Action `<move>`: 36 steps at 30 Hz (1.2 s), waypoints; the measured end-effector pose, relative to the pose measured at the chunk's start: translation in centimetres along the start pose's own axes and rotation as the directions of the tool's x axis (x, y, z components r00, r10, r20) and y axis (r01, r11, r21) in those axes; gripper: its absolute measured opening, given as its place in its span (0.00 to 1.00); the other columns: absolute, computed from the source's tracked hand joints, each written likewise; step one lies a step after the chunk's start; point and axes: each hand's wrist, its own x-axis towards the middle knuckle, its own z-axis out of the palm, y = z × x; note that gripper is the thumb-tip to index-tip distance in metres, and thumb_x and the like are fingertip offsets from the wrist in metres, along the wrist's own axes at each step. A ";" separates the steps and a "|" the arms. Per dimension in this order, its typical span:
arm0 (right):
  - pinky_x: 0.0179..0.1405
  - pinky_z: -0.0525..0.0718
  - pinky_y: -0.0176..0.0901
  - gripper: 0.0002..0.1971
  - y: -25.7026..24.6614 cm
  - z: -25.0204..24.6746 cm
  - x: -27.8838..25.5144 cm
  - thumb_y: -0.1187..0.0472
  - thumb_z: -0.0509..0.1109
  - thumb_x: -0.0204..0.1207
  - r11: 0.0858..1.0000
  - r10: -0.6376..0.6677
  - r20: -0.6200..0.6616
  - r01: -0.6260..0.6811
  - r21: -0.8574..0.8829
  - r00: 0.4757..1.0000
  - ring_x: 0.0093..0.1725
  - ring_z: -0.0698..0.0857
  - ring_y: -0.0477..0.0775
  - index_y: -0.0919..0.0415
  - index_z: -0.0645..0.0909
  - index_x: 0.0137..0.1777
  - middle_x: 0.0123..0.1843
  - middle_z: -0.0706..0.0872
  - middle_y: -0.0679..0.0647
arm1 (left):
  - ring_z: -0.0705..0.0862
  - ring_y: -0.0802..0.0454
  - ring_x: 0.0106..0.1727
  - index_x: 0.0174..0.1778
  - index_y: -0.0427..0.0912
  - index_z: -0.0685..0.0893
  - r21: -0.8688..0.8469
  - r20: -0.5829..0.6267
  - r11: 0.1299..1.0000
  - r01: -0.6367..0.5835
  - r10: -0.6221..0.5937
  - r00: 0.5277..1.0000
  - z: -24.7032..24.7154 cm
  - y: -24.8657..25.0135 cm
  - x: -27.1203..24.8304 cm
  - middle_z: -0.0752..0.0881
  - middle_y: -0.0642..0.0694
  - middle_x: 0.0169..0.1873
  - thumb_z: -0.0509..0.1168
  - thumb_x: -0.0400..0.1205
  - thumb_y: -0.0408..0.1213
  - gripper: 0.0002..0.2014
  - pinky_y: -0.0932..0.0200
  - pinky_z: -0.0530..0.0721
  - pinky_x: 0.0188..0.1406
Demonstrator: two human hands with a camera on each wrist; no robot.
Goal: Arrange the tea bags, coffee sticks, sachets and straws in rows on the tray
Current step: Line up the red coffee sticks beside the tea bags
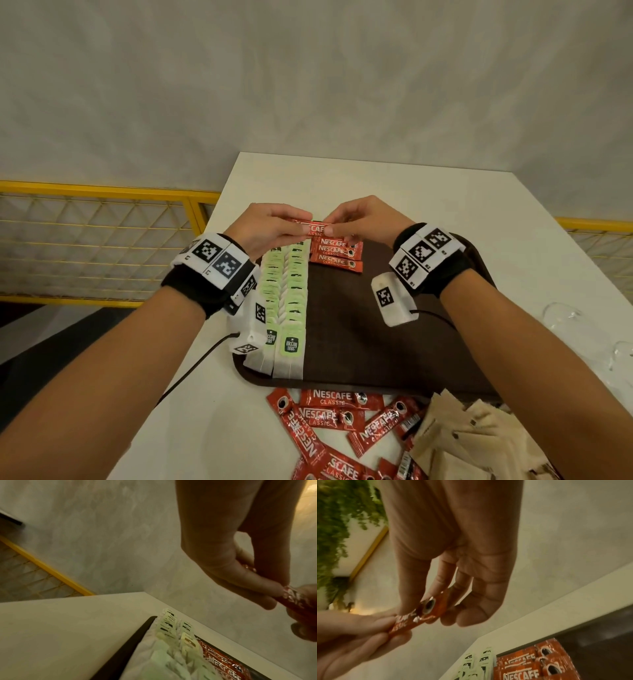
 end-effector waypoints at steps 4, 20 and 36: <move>0.44 0.85 0.39 0.02 0.2 -0.4 0.0 0.59 0.75 0.72 0.994 0.003 -0.024 -0.005 -0.109 1.000 0.40 0.86 0.48 0.53 0.85 0.42 0.43 0.89 0.54 | 0.85 0.48 0.55 0.56 0.37 0.84 0.067 -0.013 0.997 -0.034 0.035 0.999 0.6 0.1 0.0 0.86 0.40 0.51 0.70 0.76 0.26 0.13 0.60 0.87 0.49; 0.38 0.74 0.35 0.06 5.5 1.0 2.1 0.62 0.78 0.69 0.834 0.264 -0.124 -0.291 -0.468 0.956 0.46 0.78 0.48 0.57 0.83 0.43 0.36 0.76 0.44 | 0.79 0.52 0.40 0.65 0.38 0.77 0.191 -0.278 0.902 0.387 -0.328 0.903 -6.1 -4.3 1.1 0.80 0.44 0.41 0.65 0.80 0.25 0.17 0.58 0.81 0.40; 0.49 0.76 0.42 0.10 5.7 2.2 3.4 0.59 0.76 0.71 0.798 0.181 -0.181 -0.252 -0.548 0.967 0.48 0.77 0.48 0.58 0.83 0.51 0.46 0.78 0.48 | 0.80 0.51 0.38 0.55 0.39 0.79 0.202 -0.242 0.886 0.416 -0.366 0.898 -6.4 -5.6 2.1 0.83 0.41 0.38 0.64 0.79 0.20 0.13 0.66 0.85 0.22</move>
